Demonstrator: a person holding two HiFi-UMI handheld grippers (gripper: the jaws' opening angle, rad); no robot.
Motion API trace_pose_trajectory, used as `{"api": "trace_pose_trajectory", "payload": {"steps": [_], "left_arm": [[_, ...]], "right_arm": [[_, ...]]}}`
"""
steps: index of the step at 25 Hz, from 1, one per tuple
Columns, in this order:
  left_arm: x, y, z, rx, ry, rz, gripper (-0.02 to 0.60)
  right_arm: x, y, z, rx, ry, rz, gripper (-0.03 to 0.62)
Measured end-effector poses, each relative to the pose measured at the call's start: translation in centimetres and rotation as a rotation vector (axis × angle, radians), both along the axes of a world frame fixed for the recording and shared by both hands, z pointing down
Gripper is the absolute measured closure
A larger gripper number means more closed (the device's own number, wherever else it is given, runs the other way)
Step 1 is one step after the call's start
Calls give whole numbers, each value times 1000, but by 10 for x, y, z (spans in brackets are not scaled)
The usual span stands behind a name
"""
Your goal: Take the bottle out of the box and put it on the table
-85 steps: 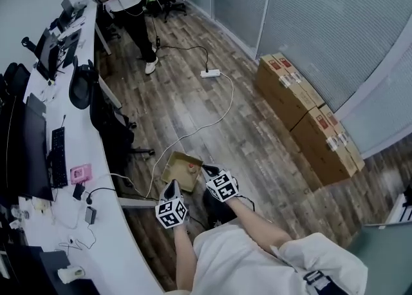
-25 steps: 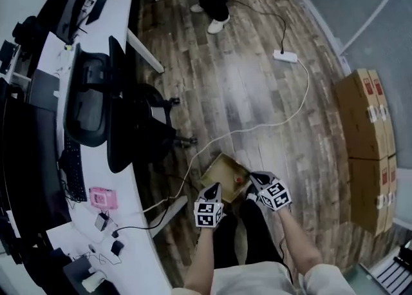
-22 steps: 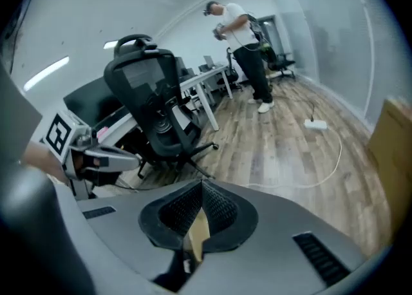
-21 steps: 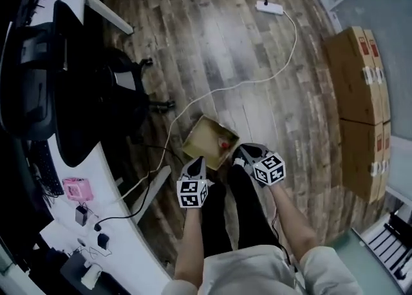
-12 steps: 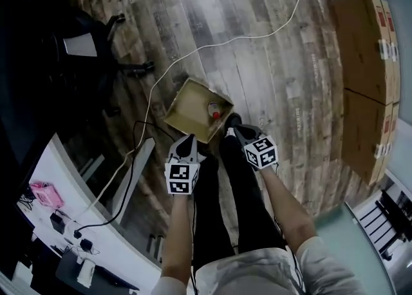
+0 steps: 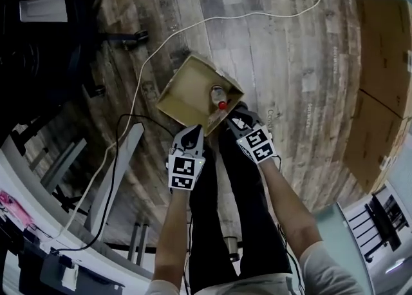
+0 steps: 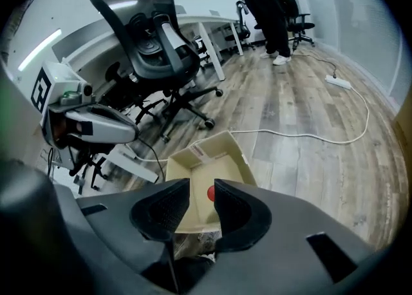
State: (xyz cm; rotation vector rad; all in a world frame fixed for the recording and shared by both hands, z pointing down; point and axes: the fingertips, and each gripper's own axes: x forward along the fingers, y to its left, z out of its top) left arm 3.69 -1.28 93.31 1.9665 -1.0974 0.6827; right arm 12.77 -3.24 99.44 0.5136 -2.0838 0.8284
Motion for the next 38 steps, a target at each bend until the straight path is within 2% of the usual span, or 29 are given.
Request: {"api": "trace_pose_trajectory", "payload": {"steps": [3, 7, 11, 15, 16, 17, 22, 30, 34, 38], "left_arm": [[-1, 8, 27, -19, 32, -25, 568], [-5, 13, 50, -20, 27, -18, 568], [-2, 16, 69, -11, 32, 20, 568], [-10, 19, 91, -20, 46, 17, 568], [-13, 20, 96, -19, 41, 16, 568], [-15, 21, 100, -19, 37, 16, 568], [-18, 38, 98, -28, 35, 51, 568], [-47, 44, 48, 17, -3, 64, 568], [-58, 36, -3, 70, -21, 68, 568], [-62, 35, -62, 98, -13, 23, 568]], "right_arm": [[-7, 13, 21, 3, 26, -83, 386], [-12, 13, 45, 78, 70, -146, 329], [-16, 9, 75, 143, 138, -209, 326], [-22, 8, 102, 191, 212, -255, 327], [-22, 6, 108, 212, 234, -267, 335], [-23, 4, 112, 236, 247, -274, 393], [-21, 6, 110, 257, 245, -314, 411], [-21, -3, 39, 286, 244, -290, 413], [-25, -7, -25, 310, 221, -268, 412], [-29, 2, -98, 317, 197, -253, 413]]}}
